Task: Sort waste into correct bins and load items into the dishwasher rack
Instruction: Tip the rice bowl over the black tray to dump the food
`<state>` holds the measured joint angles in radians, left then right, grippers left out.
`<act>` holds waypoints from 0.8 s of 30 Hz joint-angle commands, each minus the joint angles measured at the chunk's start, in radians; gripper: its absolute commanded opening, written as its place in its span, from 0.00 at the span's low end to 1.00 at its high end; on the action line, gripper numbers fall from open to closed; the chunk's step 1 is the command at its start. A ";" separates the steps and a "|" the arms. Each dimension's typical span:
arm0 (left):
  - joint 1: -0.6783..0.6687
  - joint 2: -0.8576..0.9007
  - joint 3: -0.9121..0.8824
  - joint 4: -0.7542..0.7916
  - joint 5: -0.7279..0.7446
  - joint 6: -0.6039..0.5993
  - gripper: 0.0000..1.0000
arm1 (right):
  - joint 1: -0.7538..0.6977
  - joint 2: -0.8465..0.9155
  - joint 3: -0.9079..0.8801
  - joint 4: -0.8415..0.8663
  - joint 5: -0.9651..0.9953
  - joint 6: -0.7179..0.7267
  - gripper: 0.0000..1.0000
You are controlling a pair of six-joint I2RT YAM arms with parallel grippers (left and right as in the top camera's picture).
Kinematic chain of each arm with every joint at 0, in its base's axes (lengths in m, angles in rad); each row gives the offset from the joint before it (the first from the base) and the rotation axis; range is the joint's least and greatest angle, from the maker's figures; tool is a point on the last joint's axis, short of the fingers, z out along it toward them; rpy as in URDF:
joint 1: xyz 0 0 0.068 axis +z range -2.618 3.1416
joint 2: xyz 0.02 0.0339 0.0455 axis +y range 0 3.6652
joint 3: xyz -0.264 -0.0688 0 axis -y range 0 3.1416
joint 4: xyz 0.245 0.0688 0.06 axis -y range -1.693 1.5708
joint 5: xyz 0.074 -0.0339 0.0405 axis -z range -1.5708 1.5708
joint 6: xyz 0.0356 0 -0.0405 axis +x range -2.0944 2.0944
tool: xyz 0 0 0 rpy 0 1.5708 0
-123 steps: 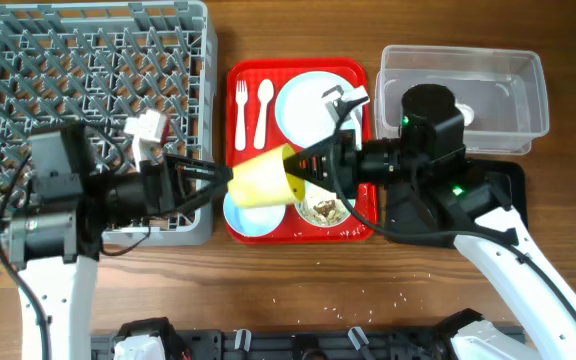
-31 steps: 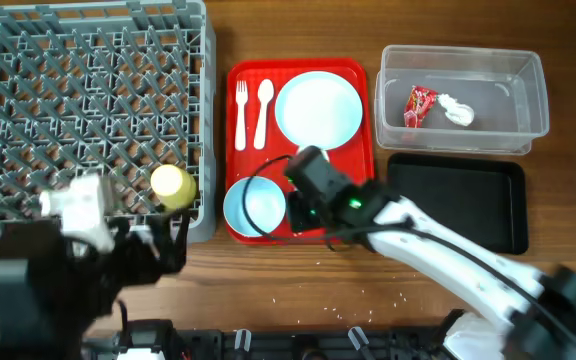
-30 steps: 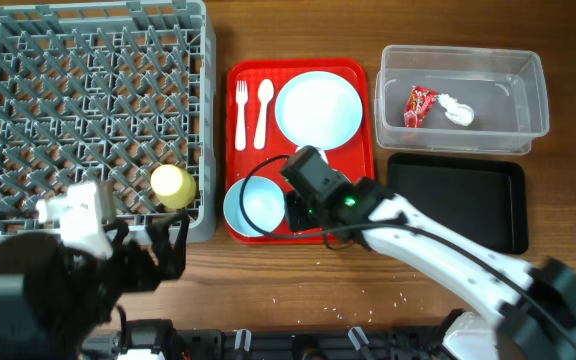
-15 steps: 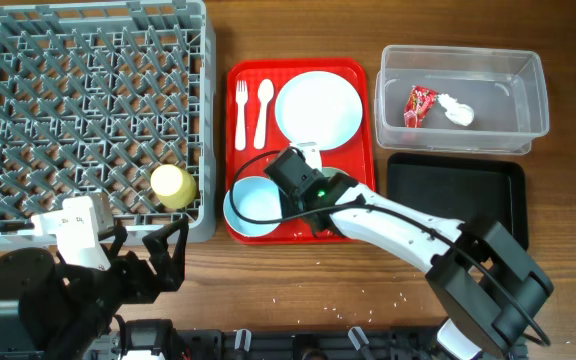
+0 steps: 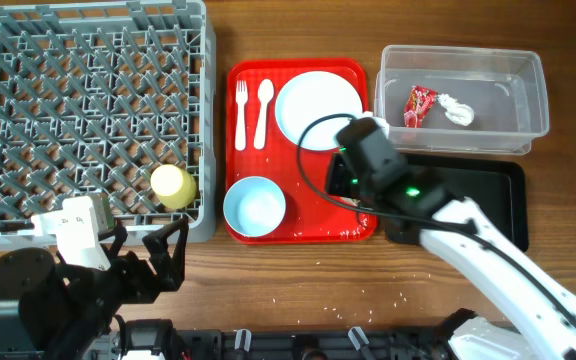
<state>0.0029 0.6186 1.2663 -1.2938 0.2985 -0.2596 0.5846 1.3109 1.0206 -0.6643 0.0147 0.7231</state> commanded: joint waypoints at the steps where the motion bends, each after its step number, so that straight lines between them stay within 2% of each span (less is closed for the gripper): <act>1: 0.001 0.003 0.006 0.003 0.016 0.013 1.00 | -0.185 -0.120 0.000 -0.047 -0.342 -0.145 0.04; 3: 0.001 0.003 0.006 0.003 0.015 0.013 1.00 | -0.383 -0.132 -0.001 -0.130 -0.568 -0.281 0.04; 5: 0.001 0.003 0.006 0.003 0.015 0.013 1.00 | -0.555 -0.122 -0.030 -0.191 -0.712 -0.430 0.04; 7: 0.001 0.003 0.006 0.003 0.015 0.013 1.00 | -0.786 -0.077 -0.127 -0.198 -1.006 -0.683 0.04; 9: 0.001 0.003 0.006 0.003 0.015 0.013 1.00 | -0.873 -0.013 -0.190 -0.197 -1.191 -0.904 0.04; 10: 0.001 0.003 0.006 0.003 0.015 0.013 1.00 | -0.898 0.026 -0.221 -0.180 -1.252 -0.961 0.04; 15: 0.001 0.003 0.006 0.003 0.015 0.013 1.00 | -0.972 0.202 -0.291 -0.039 -1.467 -1.041 0.04; 19: 0.001 0.003 0.006 0.003 0.015 0.013 1.00 | -1.083 0.188 -0.291 -0.048 -1.483 -1.062 0.04; 22: 0.001 0.003 0.006 0.003 0.015 0.013 1.00 | -1.114 0.188 -0.291 -0.077 -1.485 -1.070 0.04; 24: 0.001 0.003 0.006 0.003 0.015 0.013 1.00 | -1.117 0.188 -0.291 -0.105 -1.527 -1.128 0.04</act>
<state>0.0029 0.6186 1.2663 -1.2942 0.2985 -0.2596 -0.5240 1.5063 0.7277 -0.7448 -1.4174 -0.3202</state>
